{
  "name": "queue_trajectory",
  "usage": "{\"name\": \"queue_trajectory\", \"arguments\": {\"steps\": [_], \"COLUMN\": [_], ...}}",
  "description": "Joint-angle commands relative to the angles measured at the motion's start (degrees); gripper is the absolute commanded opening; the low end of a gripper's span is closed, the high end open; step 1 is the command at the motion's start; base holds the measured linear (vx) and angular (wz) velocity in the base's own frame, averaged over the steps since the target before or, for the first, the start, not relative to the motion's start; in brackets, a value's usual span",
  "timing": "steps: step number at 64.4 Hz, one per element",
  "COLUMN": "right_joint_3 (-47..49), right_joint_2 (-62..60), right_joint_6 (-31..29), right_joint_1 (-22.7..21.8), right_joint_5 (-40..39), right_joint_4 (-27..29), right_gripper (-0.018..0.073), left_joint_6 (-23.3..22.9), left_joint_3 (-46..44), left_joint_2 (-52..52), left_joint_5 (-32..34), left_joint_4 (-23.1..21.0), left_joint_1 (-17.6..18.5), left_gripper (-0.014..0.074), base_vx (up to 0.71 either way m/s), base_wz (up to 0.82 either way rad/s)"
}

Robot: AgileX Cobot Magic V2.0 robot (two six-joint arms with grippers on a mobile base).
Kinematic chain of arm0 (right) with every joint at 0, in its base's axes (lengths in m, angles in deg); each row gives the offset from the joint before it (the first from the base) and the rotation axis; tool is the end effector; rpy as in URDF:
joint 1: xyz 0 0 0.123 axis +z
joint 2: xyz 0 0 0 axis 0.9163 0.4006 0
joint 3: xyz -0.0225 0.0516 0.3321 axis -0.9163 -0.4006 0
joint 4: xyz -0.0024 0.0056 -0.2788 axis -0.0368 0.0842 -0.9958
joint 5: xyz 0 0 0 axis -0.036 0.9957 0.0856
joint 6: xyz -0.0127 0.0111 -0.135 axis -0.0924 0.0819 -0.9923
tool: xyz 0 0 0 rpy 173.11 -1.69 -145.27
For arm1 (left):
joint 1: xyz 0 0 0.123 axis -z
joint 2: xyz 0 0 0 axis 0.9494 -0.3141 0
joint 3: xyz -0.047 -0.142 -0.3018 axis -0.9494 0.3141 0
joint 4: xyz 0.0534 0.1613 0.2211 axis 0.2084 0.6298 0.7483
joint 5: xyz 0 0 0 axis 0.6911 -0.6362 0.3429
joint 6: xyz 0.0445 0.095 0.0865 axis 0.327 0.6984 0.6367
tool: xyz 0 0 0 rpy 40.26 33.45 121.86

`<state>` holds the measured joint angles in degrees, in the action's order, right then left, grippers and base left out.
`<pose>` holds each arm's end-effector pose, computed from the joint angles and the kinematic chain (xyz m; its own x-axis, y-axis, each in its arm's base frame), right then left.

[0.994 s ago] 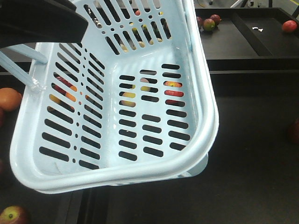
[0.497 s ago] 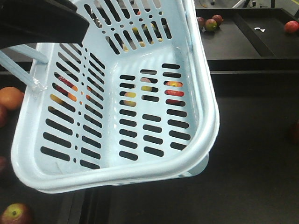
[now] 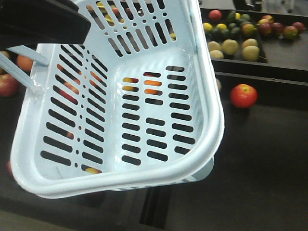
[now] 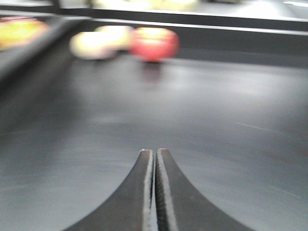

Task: Pick three apples into basket with both arms
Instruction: 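Carry the basket in the left gripper while the base drives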

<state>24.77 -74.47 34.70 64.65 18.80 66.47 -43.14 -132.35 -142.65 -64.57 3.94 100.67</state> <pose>0.0704 -0.0039 0.1542 -0.3088 0.0171 -0.9510 0.0455 0.9990 0.0032 0.1833 -0.1700 0.5711 -0.2129 0.4676 -0.8579 0.8766 0.4792 0.0437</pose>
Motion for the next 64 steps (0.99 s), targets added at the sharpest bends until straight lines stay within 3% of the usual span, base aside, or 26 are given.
{"name": "queue_trajectory", "arguments": {"steps": [1,64], "right_joint_3": [-0.09,-0.09], "right_joint_2": [0.21,0.21], "right_joint_6": [-0.22,-0.22], "right_joint_1": [0.07,0.07], "right_joint_5": [-4.31,-4.31], "right_joint_4": [-0.53,-0.53], "right_gripper": [-0.0004,-0.0004], "left_joint_6": [-0.36,-0.36], "left_joint_3": [-1.66,-1.66], "left_joint_2": [1.35,1.35], "left_joint_5": [2.96,2.96], "left_joint_4": [-2.6,-2.6], "left_joint_1": [0.23,0.23], "left_gripper": [-0.0008,-0.0008], "base_vx": [-0.16,-0.16], "base_wz": [0.83,0.91]}}
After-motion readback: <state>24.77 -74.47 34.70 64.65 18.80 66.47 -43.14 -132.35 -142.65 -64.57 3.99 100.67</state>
